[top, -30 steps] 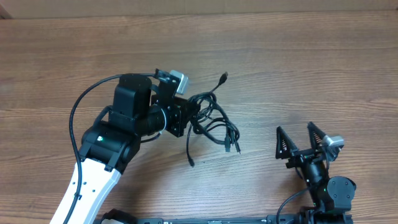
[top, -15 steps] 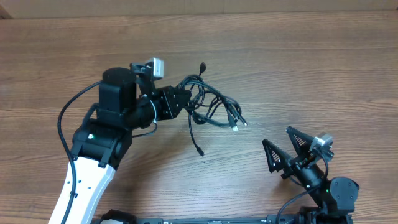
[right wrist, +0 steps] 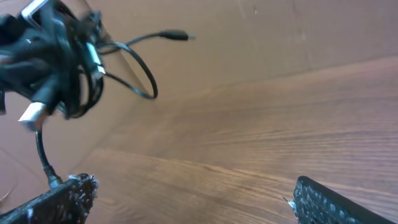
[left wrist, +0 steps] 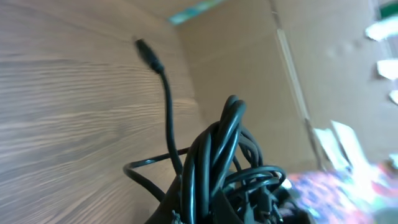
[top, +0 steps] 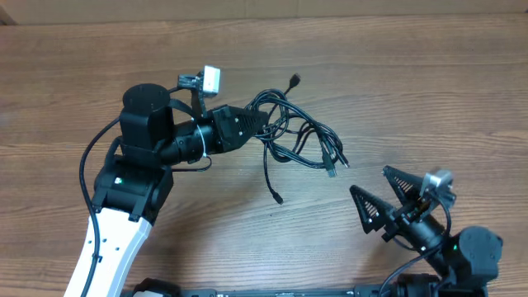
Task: Untangle cables
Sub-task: 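Lift the cable bundle with the left gripper and raise it, then move the right gripper up into the hanging cables below the left gripper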
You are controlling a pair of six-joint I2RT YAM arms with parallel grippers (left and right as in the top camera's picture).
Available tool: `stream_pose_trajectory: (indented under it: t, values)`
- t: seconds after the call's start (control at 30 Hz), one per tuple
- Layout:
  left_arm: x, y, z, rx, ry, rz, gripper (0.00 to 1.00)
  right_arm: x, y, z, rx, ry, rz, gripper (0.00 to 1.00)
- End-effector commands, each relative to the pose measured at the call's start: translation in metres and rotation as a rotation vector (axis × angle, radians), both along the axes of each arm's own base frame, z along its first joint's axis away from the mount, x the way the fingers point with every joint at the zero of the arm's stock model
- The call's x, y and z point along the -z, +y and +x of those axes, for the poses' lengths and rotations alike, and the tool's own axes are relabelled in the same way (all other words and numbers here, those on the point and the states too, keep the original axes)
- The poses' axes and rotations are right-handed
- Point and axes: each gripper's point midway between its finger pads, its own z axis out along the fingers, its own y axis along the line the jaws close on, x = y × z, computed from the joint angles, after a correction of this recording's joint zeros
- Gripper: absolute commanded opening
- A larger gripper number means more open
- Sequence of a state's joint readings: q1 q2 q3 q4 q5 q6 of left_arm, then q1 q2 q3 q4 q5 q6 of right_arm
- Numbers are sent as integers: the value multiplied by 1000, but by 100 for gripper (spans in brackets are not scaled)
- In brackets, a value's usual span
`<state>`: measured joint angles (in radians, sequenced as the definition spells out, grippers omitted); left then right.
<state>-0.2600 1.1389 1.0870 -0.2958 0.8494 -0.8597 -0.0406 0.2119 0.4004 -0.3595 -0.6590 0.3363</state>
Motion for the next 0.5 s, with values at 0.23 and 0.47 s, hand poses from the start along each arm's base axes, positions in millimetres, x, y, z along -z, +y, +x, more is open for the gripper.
stream_pose_trajectory:
  t: [0.23, 0.47]
  values:
    - [-41, -11, -29, 175, -78, -113, 4, -47, 47, -21, -441, -102, 20, 100]
    - [-42, -18, -40, 225, -43, -132, 4, -64, 49, -21, -462, -96, 88, 100]
